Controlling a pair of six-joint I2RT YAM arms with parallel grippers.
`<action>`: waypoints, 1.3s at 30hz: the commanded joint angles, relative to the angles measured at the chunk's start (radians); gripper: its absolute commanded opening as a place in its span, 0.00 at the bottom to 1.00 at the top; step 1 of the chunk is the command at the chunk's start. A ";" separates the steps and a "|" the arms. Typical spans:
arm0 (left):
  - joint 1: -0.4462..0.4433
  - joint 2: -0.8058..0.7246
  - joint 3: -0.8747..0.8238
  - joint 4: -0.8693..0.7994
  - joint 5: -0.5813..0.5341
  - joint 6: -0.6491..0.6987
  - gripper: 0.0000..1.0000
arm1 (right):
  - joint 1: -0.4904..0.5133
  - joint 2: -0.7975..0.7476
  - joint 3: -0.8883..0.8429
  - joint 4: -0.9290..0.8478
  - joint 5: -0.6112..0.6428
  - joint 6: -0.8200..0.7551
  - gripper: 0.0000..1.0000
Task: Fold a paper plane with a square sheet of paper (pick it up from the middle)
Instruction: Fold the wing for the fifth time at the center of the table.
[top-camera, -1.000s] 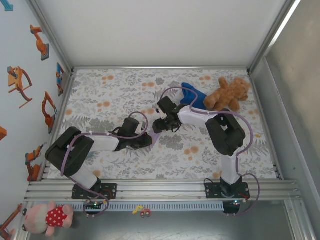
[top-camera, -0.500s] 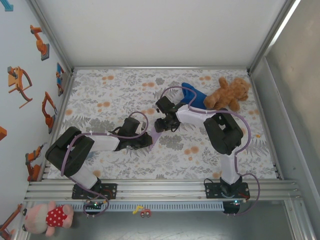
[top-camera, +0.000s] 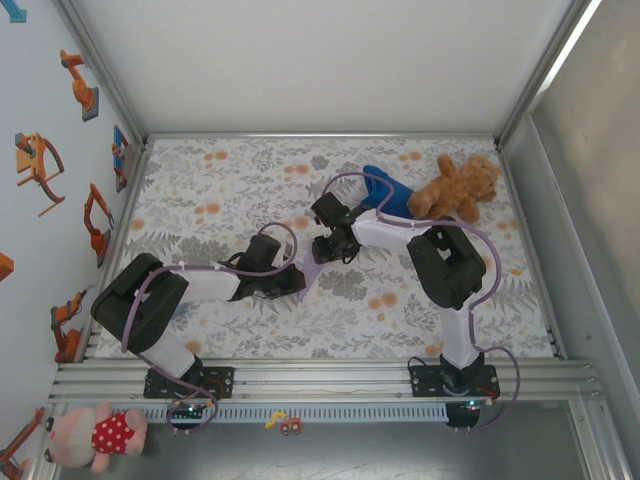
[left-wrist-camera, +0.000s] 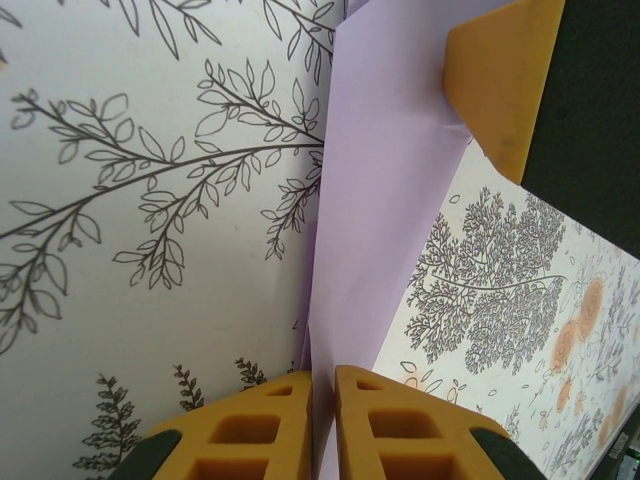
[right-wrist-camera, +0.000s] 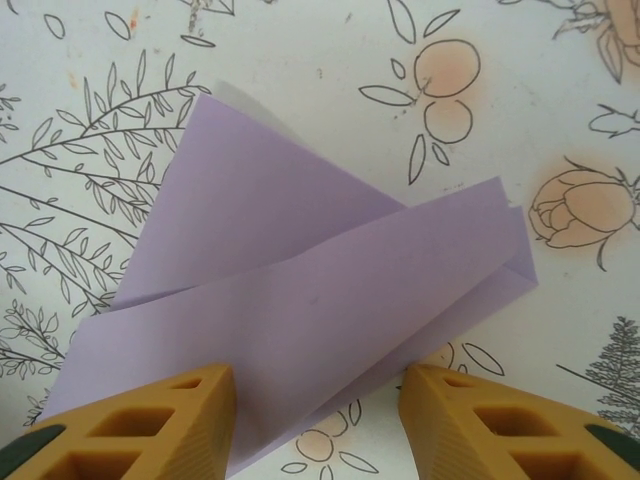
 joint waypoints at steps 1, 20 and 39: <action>-0.010 0.042 -0.012 -0.141 -0.035 -0.013 0.14 | -0.007 0.126 -0.065 -0.035 0.042 0.023 0.46; -0.009 0.078 0.030 -0.217 -0.044 -0.001 0.13 | -0.010 0.036 -0.048 -0.032 -0.029 0.030 0.44; -0.010 0.092 0.036 -0.204 -0.025 0.002 0.13 | 0.008 -0.043 -0.041 -0.097 -0.061 -0.045 0.67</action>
